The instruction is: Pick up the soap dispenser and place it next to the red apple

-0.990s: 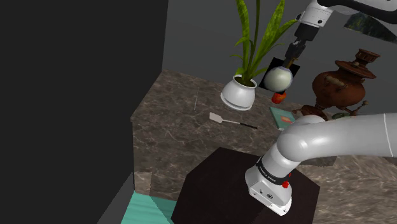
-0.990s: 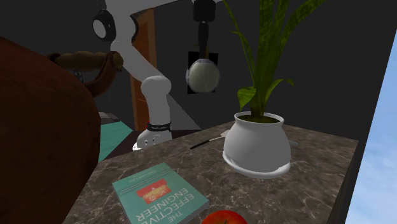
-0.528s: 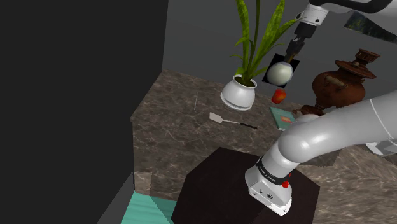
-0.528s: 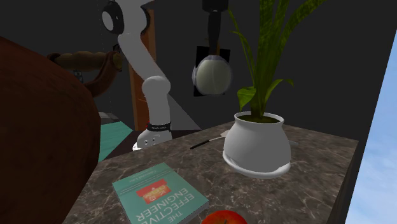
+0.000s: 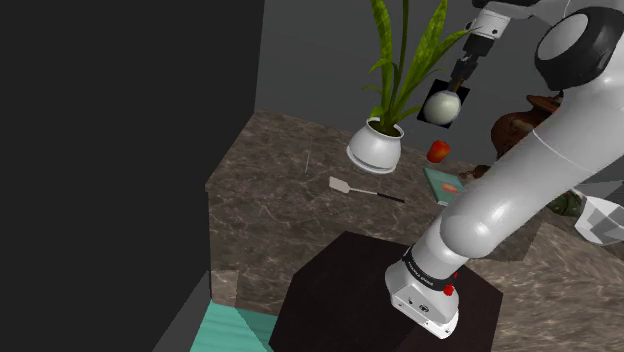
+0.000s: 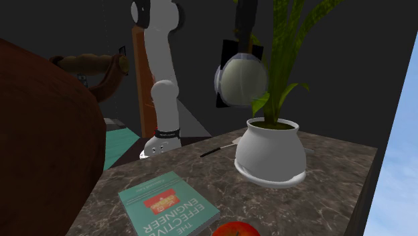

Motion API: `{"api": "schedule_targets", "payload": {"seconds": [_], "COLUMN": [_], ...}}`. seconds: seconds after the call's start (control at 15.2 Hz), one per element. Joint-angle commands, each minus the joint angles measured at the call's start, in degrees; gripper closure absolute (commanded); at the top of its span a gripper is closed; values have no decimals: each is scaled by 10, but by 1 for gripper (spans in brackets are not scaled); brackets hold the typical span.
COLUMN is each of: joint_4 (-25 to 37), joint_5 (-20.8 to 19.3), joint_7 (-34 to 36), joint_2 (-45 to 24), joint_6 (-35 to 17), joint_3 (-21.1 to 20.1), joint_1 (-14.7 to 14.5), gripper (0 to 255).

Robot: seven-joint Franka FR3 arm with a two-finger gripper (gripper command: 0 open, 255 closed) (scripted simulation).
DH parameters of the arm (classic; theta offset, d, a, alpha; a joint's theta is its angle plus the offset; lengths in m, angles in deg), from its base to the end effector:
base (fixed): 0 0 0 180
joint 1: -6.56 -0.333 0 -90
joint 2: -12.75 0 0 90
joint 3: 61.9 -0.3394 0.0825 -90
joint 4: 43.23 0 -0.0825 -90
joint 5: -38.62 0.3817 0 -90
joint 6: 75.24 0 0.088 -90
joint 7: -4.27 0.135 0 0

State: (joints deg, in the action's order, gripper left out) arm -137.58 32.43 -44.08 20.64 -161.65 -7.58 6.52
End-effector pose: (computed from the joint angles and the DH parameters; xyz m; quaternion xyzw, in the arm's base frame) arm 0.2649 -0.4456 0.6197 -0.9983 0.0497 0.0167 0.0237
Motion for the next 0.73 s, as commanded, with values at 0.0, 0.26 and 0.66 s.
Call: {"api": "schedule_targets", "payload": {"seconds": [0.0, 0.26, 0.66], "joint_4": [56, 198, 268], "joint_5": [64, 217, 274], "joint_7": [-61, -170, -197], "joint_2": [-84, -265, -340], "joint_6": [5, 53, 67], "joint_3": [49, 68, 37], "joint_1": [7, 127, 211], "gripper": [255, 255, 255]}}
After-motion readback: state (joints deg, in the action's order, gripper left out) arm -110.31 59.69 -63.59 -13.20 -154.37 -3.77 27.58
